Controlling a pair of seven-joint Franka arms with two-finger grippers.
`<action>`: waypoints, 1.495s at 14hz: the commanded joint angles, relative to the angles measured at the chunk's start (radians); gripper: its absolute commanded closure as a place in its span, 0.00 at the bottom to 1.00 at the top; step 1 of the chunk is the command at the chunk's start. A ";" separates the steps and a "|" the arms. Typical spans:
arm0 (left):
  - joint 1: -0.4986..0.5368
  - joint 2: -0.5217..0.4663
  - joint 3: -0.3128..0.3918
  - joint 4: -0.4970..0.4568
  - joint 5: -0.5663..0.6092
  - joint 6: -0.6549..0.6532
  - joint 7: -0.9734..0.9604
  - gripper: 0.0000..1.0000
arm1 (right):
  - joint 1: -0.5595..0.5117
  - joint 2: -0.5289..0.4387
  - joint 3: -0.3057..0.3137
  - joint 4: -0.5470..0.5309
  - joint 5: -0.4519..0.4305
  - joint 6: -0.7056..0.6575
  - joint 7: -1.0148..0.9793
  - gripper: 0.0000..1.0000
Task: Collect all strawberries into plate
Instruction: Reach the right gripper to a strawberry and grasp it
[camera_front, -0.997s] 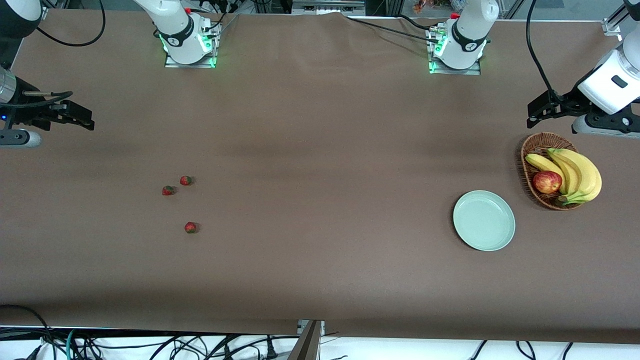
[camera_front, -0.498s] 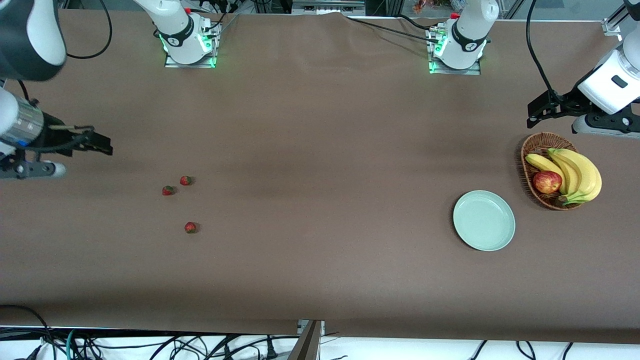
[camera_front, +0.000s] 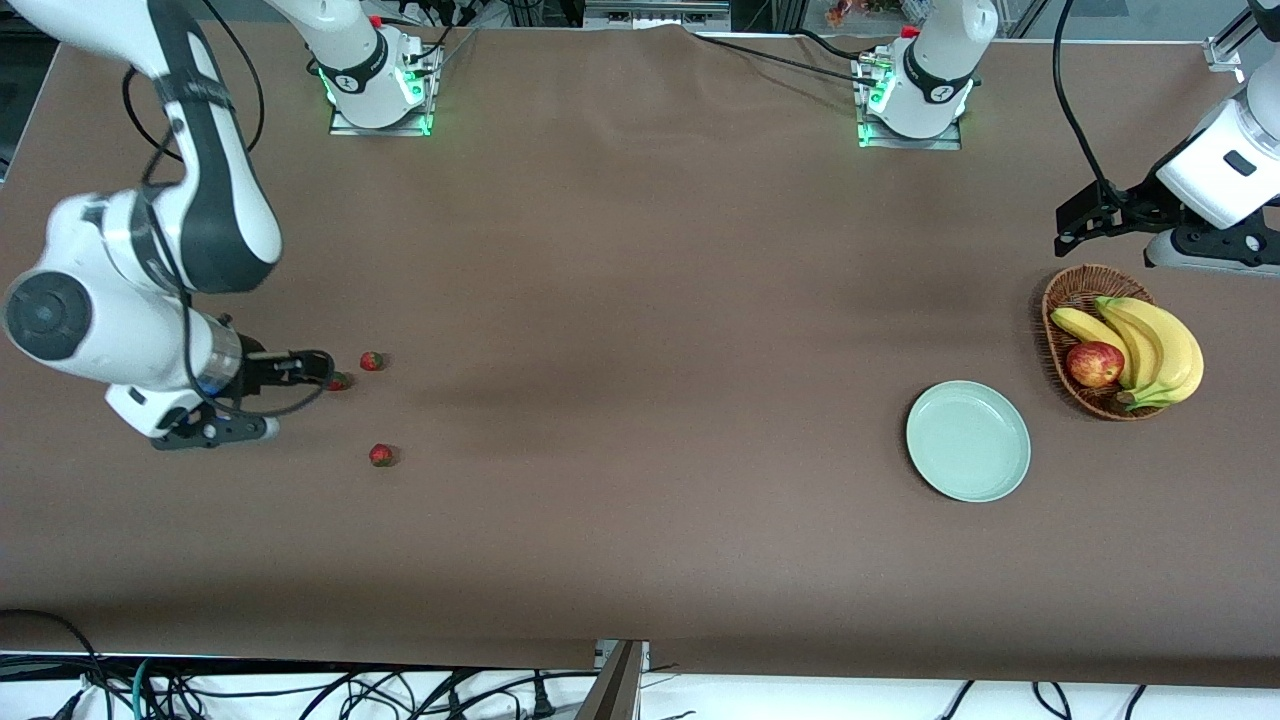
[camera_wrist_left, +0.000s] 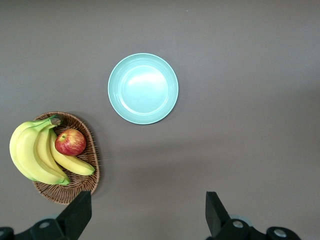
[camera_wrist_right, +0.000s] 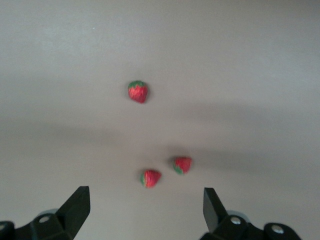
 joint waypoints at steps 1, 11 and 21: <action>0.010 -0.008 -0.009 0.006 0.000 -0.007 0.005 0.00 | 0.025 0.106 -0.001 0.030 0.007 0.097 0.009 0.00; 0.010 -0.008 -0.009 0.006 0.002 -0.007 0.005 0.00 | 0.042 0.298 -0.001 0.028 -0.002 0.413 -0.001 0.00; 0.010 -0.008 -0.008 0.006 0.002 -0.008 0.005 0.00 | 0.056 0.323 -0.001 0.020 -0.002 0.444 -0.003 0.45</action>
